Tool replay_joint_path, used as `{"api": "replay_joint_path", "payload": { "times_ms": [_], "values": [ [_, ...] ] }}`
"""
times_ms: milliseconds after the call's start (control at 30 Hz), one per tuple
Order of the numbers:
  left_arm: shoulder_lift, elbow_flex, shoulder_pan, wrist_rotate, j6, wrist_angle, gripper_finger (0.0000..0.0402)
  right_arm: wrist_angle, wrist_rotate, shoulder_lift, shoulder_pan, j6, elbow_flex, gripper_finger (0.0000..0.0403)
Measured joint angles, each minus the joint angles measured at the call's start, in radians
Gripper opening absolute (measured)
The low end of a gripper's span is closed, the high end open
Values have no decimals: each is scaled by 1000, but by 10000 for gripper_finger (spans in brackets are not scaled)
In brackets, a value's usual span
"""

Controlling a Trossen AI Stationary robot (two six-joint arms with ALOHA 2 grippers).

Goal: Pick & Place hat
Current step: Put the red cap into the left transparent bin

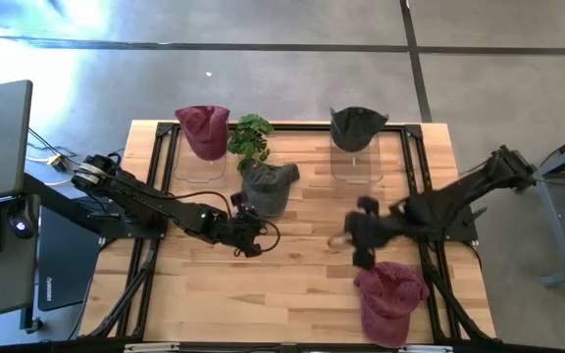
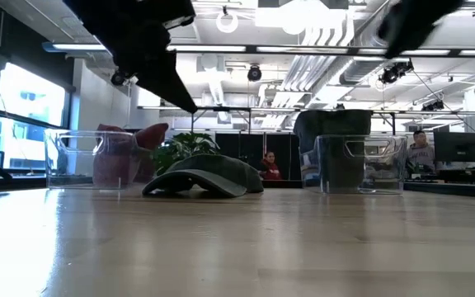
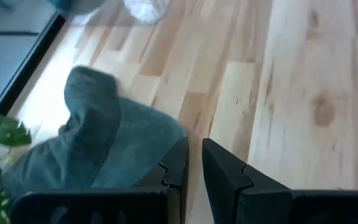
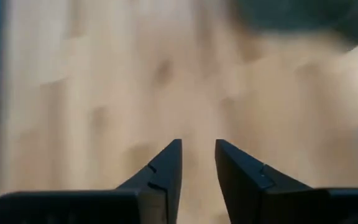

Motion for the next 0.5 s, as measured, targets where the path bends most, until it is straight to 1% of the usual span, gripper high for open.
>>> {"api": "replay_joint_path", "payload": {
  "times_ms": [67,133,267,367,433,500],
  "values": [
    [0,0,0,16,7,11,39,-13,-45,8,74,164,0,91],
    [0,0,0,32,7,23,39,-20,-112,14,131,322,0,100],
    [23,0,-14,66,7,59,39,-32,-202,18,220,563,0,145],
    [51,-2,-38,53,12,76,39,-59,-230,18,272,652,0,190],
    [65,-1,-43,54,26,105,39,-107,-255,18,298,661,0,216],
    [72,-1,-47,76,40,113,39,-167,-259,25,322,659,0,235]
  ]
}}
